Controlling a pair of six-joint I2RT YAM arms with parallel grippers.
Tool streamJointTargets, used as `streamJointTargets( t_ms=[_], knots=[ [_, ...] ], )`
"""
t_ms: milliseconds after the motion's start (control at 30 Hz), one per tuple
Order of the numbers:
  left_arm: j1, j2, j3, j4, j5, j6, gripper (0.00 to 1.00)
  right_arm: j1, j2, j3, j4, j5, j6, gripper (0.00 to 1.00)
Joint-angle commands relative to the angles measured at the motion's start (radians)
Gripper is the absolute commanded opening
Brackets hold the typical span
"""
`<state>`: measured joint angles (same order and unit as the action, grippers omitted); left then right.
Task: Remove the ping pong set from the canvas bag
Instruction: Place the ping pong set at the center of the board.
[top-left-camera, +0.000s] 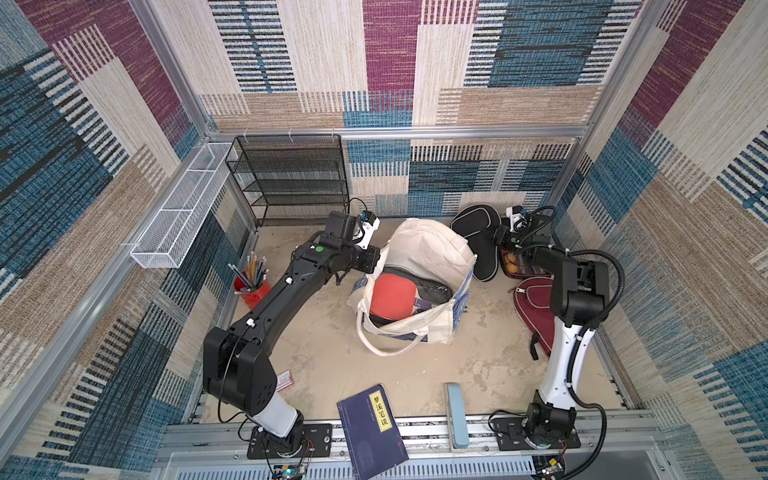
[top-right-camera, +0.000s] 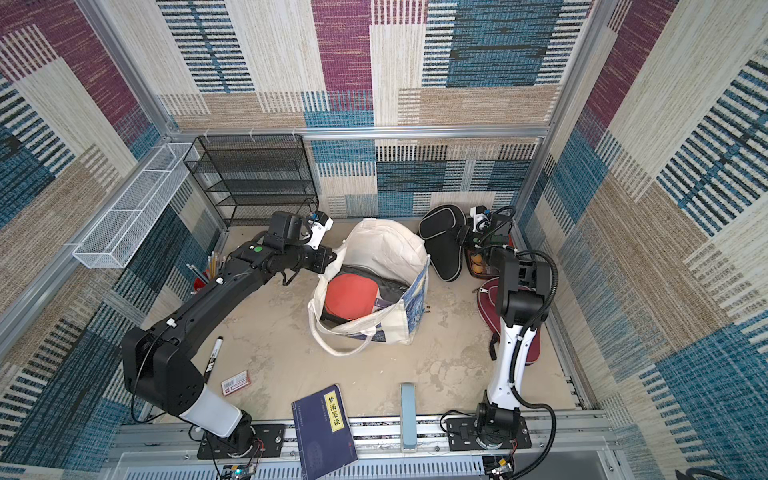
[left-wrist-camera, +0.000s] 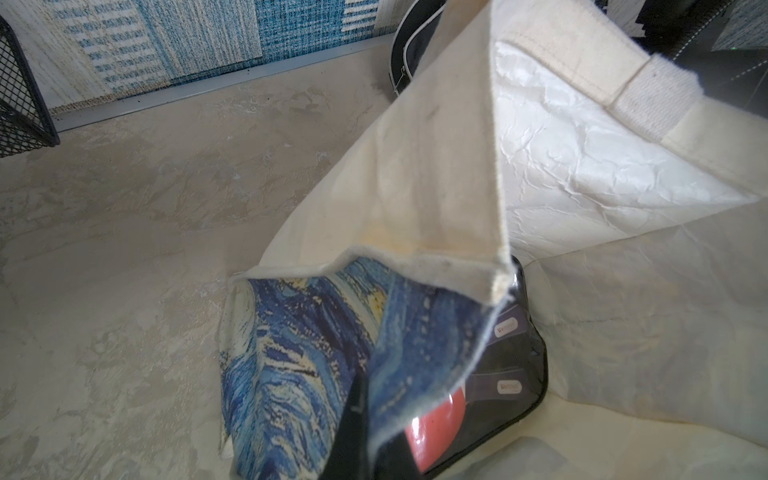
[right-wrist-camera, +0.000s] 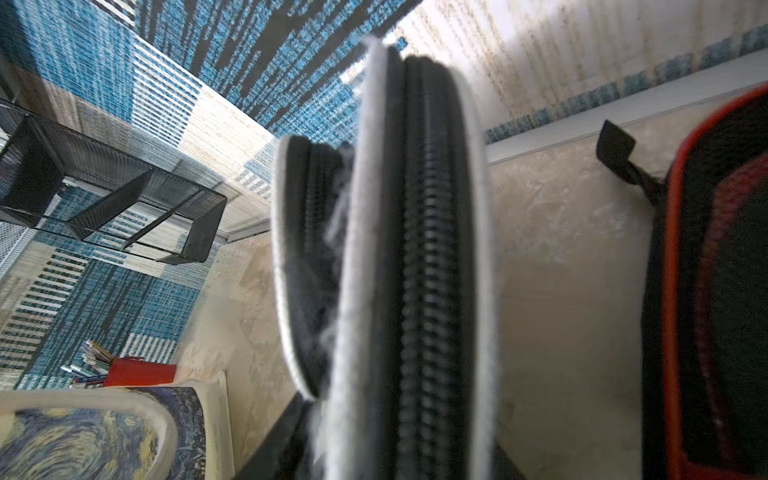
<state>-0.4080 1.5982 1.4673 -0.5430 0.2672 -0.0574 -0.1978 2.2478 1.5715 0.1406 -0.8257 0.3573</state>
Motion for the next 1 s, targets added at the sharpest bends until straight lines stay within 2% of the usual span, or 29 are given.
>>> streamJointTargets(
  t_ms=[0, 333, 467, 700, 967],
  knots=[
    [0.000, -0.001, 0.005, -0.025, -0.013, 0.035, 0.00, 0.001, 0.010, 0.019, -0.058, 0.023, -0.047, 0.49],
    [0.000, 0.009, 0.011, -0.025, -0.005, 0.032, 0.00, 0.042, 0.023, 0.024, -0.125, 0.086, -0.102, 0.53],
    [0.000, 0.007, 0.009, -0.026, -0.005, 0.032, 0.00, 0.059, 0.053, 0.097, -0.174, 0.112, -0.115, 0.54],
    [0.000, -0.001, -0.003, -0.026, -0.013, 0.035, 0.00, 0.060, 0.050, 0.127, -0.204, 0.161, -0.124, 0.54],
    [0.000, 0.010, 0.003, -0.024, -0.005, 0.034, 0.00, 0.060, 0.020, 0.143, -0.266, 0.236, -0.167, 0.62]
  ],
)
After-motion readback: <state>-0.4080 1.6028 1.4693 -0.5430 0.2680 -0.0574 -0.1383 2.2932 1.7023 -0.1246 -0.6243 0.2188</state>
